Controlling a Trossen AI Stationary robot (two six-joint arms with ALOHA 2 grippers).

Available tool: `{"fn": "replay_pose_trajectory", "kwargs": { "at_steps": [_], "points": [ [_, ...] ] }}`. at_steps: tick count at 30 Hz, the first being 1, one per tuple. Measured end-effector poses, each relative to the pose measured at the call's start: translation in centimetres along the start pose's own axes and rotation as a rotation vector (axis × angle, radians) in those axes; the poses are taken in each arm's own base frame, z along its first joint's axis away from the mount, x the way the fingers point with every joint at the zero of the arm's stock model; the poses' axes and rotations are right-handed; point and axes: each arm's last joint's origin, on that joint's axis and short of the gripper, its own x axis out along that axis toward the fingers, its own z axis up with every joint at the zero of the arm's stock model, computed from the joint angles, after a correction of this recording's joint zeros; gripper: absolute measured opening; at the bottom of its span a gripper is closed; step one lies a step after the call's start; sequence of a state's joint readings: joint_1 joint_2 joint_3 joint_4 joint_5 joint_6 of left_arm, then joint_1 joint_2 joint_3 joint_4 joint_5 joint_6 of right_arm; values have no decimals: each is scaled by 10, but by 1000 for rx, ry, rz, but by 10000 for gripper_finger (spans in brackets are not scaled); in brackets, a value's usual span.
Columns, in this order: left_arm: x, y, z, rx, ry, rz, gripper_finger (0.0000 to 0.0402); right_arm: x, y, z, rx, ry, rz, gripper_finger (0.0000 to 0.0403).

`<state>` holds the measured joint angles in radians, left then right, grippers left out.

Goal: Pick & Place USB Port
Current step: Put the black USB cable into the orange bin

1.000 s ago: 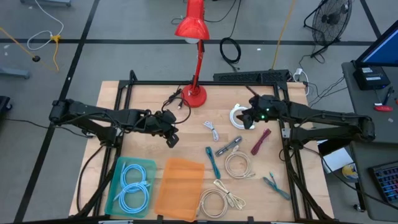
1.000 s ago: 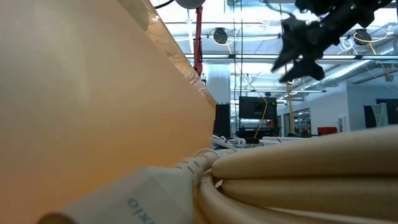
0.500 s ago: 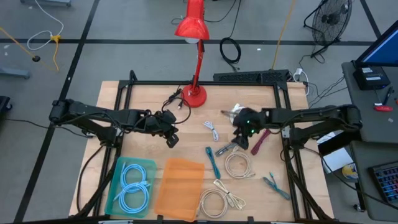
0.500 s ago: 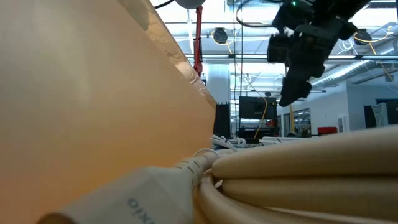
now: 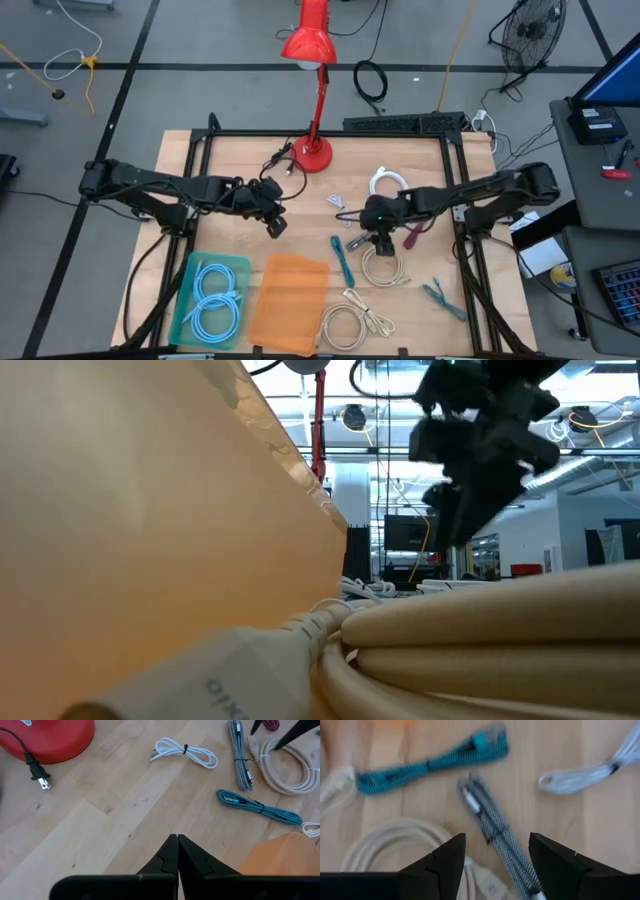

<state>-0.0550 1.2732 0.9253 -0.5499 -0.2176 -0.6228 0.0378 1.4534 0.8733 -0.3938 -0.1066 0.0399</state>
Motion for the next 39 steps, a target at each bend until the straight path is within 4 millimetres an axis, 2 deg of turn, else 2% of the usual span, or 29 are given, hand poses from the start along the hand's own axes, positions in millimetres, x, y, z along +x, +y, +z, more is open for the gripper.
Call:
{"fn": "replay_pose_trajectory", "kwargs": {
  "at_steps": [10, 17, 31, 39],
  "points": [
    [-1, -3, -2, -1, 3, -8, 4, 22, 1, -1, -19, 33, -30, 208],
    [-1, -3, -2, -1, 3, -8, 5, 22, -1, -1, -73, 38, -98, 208],
    [-1, -3, -2, -5, 3, -7, 5, 22, 1, -2, -100, 39, -95, 208],
    [-1, -3, -2, -9, 3, -7, 4, 32, -2, -24, -48, 82, -99, 208]
  ]
}}
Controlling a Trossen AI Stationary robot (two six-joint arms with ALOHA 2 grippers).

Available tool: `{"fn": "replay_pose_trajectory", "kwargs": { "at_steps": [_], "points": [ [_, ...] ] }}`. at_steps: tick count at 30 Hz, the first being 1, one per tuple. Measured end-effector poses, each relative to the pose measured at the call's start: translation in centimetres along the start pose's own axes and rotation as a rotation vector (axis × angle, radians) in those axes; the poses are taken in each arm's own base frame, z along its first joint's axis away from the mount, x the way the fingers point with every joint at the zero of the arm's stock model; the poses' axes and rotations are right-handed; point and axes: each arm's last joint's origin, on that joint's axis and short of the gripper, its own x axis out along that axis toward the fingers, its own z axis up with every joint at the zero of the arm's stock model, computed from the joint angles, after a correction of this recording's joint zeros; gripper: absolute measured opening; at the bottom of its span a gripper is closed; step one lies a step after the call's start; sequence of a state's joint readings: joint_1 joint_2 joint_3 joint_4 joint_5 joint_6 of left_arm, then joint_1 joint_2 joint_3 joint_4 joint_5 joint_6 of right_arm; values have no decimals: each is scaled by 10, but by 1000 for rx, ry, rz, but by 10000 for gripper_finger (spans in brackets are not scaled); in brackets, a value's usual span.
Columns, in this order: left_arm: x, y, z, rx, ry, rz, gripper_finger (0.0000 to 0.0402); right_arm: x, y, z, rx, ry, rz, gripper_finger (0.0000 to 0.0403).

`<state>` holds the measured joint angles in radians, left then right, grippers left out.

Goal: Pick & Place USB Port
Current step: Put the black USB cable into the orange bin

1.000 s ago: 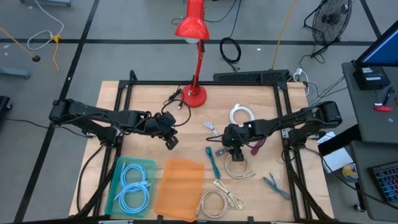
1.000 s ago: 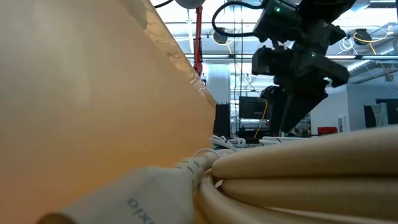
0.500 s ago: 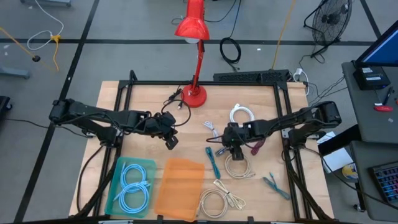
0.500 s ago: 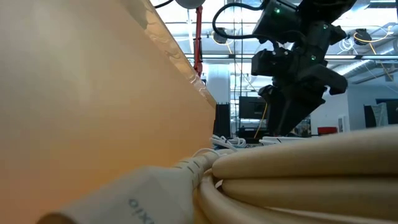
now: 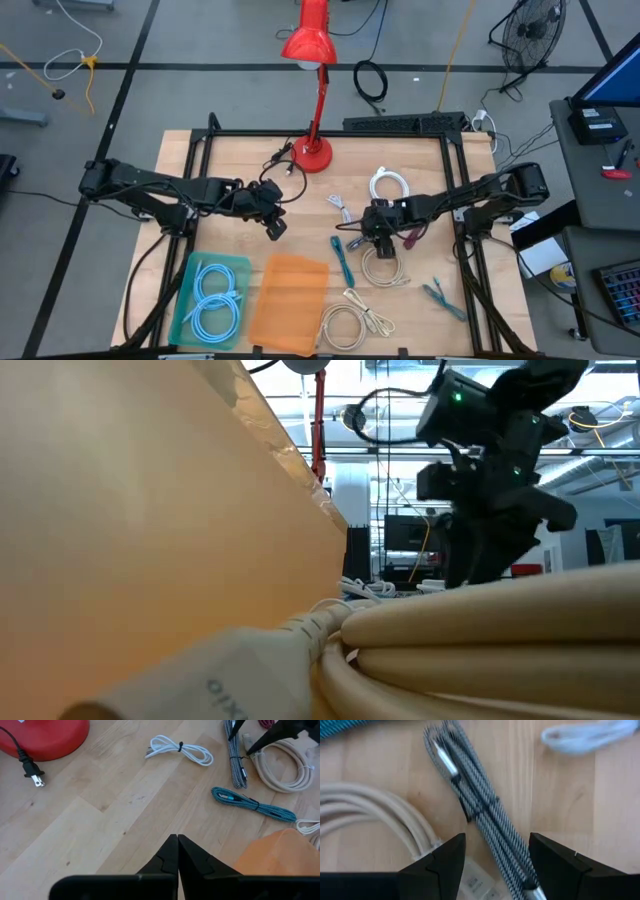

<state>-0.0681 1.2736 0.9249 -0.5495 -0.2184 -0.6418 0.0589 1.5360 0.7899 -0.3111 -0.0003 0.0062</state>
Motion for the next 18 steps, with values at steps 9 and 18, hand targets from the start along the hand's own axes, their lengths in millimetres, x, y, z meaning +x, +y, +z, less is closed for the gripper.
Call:
{"fn": "replay_pose_trajectory", "kwargs": {
  "at_steps": [9, 18],
  "points": [
    [0, 0, 0, -3, 0, -1, 4, 8, -1, -11, 87, -37, -24, 208],
    [0, 0, 0, 1, 1, -1, 2, 9, -2, -14, 184, -32, -52, 145]
  ]
}}
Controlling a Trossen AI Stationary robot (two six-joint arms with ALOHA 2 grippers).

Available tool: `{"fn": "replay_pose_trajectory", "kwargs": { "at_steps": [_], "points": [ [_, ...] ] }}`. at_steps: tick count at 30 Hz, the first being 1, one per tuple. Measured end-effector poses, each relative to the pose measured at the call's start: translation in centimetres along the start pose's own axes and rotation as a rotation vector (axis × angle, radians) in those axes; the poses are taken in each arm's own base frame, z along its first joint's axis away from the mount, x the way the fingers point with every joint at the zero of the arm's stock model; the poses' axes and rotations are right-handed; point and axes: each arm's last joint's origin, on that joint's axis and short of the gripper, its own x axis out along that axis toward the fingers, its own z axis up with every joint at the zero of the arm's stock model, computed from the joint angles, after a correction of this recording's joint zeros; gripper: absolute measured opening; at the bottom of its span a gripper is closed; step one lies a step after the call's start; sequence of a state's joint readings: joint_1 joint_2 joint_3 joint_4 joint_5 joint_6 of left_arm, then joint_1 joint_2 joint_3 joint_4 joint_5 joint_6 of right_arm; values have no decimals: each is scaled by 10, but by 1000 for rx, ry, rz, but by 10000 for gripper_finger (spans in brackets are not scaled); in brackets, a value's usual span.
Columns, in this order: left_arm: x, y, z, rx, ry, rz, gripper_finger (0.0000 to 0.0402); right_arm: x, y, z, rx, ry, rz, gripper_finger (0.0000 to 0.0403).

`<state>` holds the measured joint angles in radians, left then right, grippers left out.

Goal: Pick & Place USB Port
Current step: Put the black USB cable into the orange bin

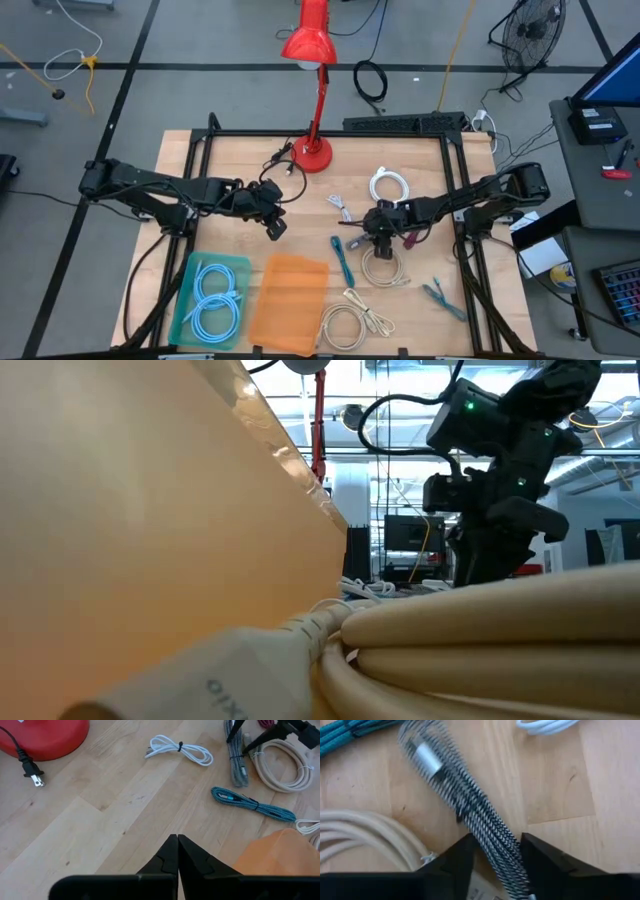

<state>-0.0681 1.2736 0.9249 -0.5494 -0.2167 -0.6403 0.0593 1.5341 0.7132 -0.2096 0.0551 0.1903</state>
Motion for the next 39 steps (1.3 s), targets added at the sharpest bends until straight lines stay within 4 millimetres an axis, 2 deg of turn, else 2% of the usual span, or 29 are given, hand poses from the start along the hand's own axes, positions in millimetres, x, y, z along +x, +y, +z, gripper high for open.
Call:
{"fn": "replay_pose_trajectory", "kwargs": {
  "at_steps": [6, 8, 11, 16, 21, 26, 29, 32, 35, 39],
  "points": [
    [0, 0, 0, -1, 1, -1, 5, 0, 0, 0, 73, 1, -1, 31],
    [0, 0, 0, -4, 0, 0, 2, -1, 1, 4, 99, -3, 0, 12],
    [0, 0, 0, -20, -7, 9, 8, -5, 1, 14, 149, -27, 2, 20],
    [0, 1, 1, -56, -32, 40, 7, -25, -1, 52, 192, -119, 13, 10],
    [0, 2, 1, -101, -44, 61, 6, -62, 4, 100, 269, -211, 45, 11],
    [0, 9, -4, -159, 0, 128, 7, -102, 25, 133, 368, -309, 139, 10],
    [-1, 14, -10, -196, 28, 215, 2, -118, 42, 141, 397, -348, 197, 9],
    [-3, 20, -15, -227, 60, 285, 9, -124, 59, 141, 429, -353, 249, 9],
    [-4, 22, -18, -272, 84, 308, 9, -119, 72, 139, 464, -322, 274, 8],
    [-5, 15, -23, -354, 96, 276, 3, -107, 91, 137, 464, -297, 305, 8]
  ]
}}
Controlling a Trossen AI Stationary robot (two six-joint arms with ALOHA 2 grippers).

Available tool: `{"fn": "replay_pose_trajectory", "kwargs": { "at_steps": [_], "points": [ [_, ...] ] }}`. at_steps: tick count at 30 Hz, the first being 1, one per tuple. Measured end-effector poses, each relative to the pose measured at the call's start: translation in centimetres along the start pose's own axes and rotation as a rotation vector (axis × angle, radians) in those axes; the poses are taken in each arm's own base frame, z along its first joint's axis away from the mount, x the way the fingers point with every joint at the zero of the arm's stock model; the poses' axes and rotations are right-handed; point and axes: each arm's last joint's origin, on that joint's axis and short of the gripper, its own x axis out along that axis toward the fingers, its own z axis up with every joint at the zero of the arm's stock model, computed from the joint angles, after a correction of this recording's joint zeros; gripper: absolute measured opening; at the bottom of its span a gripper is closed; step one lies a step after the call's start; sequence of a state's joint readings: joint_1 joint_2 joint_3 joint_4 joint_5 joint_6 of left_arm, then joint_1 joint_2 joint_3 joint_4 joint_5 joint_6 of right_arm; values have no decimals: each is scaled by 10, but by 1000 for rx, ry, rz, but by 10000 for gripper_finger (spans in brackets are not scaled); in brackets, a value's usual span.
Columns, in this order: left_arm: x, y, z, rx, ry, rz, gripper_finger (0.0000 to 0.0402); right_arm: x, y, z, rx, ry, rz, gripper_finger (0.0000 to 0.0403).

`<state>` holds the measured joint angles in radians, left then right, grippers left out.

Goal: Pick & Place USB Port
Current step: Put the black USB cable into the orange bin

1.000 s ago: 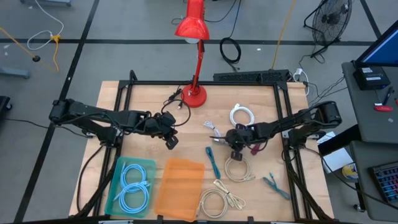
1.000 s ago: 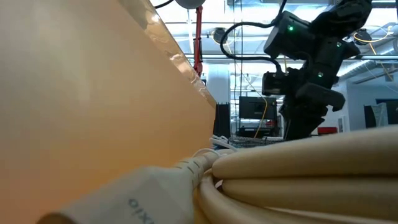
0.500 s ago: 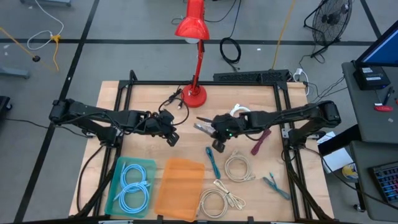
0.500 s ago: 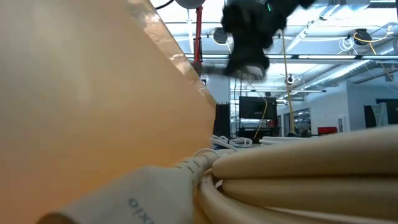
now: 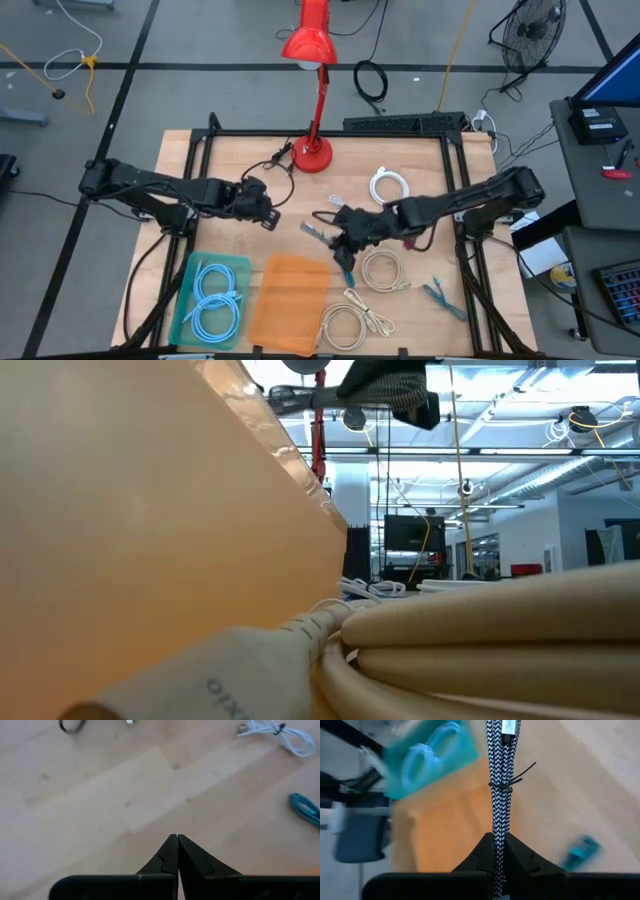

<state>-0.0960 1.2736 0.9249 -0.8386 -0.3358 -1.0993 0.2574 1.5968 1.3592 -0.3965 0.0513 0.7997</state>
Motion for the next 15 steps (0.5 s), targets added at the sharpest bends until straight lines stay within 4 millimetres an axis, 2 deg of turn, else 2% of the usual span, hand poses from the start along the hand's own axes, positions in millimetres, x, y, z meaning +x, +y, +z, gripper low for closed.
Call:
{"fn": "replay_pose_trajectory", "kwargs": {
  "at_steps": [3, 8, 11, 15],
  "points": [
    [-4, -6, -10, -30, 29, -32, 6, 15, 22, -6, -28, 12, 78, 8],
    [-14, -14, -37, -67, 106, -65, 4, 41, 53, -22, -107, 76, 91, 8],
    [-21, -16, -54, -73, 128, -60, 2, 53, 66, -28, -142, 73, 69, 8],
    [-29, -19, -72, -88, 139, -85, 5, 73, 67, -36, -150, 91, 41, 8]
  ]
}}
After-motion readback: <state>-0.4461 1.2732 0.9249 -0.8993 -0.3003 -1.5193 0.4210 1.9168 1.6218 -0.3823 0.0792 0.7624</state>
